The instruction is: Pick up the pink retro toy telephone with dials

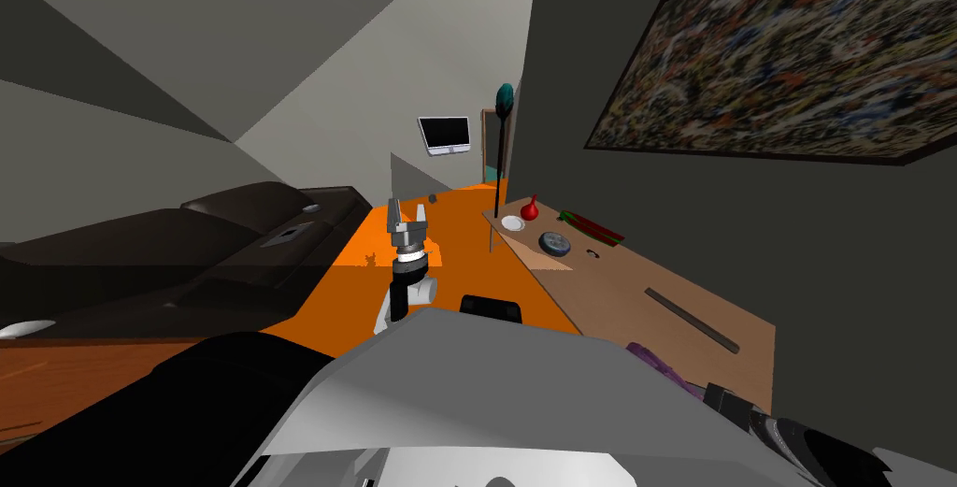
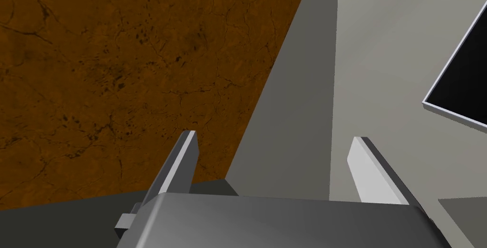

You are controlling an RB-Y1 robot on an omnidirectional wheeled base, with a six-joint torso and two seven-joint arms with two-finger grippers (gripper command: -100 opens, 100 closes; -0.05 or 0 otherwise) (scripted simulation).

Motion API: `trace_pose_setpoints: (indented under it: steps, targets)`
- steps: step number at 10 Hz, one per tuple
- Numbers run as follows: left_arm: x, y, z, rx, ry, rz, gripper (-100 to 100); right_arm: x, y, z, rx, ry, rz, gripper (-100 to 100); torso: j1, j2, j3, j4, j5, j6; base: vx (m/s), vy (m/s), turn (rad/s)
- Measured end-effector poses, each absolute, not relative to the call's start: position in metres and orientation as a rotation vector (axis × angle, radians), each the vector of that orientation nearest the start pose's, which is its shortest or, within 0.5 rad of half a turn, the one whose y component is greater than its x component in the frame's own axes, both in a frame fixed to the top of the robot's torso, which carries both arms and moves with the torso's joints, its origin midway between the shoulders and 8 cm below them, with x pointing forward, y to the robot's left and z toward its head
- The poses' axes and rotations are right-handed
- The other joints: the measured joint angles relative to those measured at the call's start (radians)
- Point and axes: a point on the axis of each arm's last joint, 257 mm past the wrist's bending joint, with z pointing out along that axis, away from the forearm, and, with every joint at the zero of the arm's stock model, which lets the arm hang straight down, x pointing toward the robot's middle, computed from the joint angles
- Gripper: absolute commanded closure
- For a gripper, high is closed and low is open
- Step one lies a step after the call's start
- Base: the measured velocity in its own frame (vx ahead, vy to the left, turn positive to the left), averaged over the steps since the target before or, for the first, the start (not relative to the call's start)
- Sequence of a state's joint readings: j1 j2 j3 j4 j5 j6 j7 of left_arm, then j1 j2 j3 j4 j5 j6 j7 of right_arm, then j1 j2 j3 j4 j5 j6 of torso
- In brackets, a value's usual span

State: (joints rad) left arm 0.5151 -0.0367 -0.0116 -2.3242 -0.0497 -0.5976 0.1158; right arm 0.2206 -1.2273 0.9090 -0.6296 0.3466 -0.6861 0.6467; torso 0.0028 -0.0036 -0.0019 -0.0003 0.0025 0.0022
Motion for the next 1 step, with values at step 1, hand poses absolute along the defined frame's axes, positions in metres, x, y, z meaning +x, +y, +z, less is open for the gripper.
trace_pose_setpoints:
  steps: [1]
  targets:
    - [0.3169,0.2692,0.0563,-0.586,0.497,-1.412,0,0.0569,-0.6510,-0.4668,-0.929,2.785,-0.083,0,0.000,0.001,0.000,0.000,0.000,-0.001,0.000,0.000,0.000]
